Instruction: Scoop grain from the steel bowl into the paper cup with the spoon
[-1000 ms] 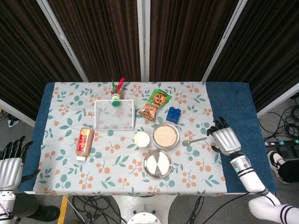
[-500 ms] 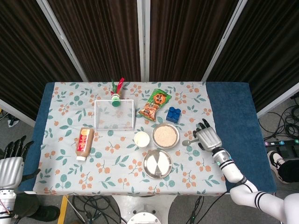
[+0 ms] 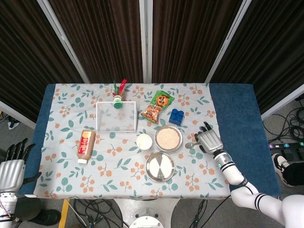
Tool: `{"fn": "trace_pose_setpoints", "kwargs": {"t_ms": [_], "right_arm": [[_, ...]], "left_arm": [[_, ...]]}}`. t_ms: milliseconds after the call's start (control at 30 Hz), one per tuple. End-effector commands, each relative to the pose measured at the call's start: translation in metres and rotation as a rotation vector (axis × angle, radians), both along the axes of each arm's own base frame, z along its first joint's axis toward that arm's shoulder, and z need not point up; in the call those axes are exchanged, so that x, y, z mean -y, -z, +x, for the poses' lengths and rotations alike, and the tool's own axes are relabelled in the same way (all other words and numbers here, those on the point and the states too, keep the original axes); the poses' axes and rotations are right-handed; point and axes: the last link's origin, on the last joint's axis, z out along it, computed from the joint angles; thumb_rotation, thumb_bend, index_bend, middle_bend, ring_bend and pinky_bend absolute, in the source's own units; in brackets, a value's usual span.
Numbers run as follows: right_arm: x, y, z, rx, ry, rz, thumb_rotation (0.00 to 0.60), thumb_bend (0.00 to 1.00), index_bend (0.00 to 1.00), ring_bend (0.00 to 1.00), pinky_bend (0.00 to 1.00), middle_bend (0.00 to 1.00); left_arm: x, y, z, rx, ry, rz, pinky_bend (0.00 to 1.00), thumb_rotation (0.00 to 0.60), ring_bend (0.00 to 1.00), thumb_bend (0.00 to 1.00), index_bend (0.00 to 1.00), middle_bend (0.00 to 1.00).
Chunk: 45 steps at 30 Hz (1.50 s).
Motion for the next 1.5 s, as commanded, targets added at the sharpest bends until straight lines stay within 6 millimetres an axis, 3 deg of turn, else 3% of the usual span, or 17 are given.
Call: {"fn": "trace_pose_setpoints", "kwargs": {"t_ms": [33, 633, 1100, 1333, 1500], "right_arm": [[0.000, 0.001, 0.000, 0.000, -0.002, -0.001, 0.600, 0.26, 0.49, 0.20, 0.06, 0.47], [0.004, 0.004, -0.001, -0.026, 0.010, 0.004, 0.600, 0.27, 0.51, 0.21, 0.06, 0.49], [0.005, 0.001, 0.000, -0.026, 0.010, 0.000, 0.600, 0.33, 0.55, 0.25, 0.06, 0.53], [0.006, -0.023, 0.014, -0.012, -0.046, -0.037, 0.600, 0.33, 0.57, 0.26, 0.06, 0.54], [0.010, -0.046, 0.039, -0.028, -0.120, -0.043, 0.600, 0.33, 0.57, 0.27, 0.06, 0.54]], "left_arm": [[0.000, 0.000, -0.001, 0.001, -0.001, 0.002, 0.02, 0.600, 0.03, 0.06, 0.21, 0.08], [-0.001, 0.002, -0.003, 0.005, -0.003, -0.002, 0.02, 0.600, 0.03, 0.06, 0.21, 0.08], [-0.001, 0.003, -0.004, 0.008, -0.006, -0.003, 0.02, 0.600, 0.03, 0.06, 0.21, 0.08], [-0.001, 0.001, -0.004, 0.006, -0.002, 0.005, 0.02, 0.600, 0.03, 0.06, 0.21, 0.08], [-0.001, 0.001, -0.003, 0.007, 0.006, 0.009, 0.02, 0.600, 0.03, 0.06, 0.21, 0.08]]}}
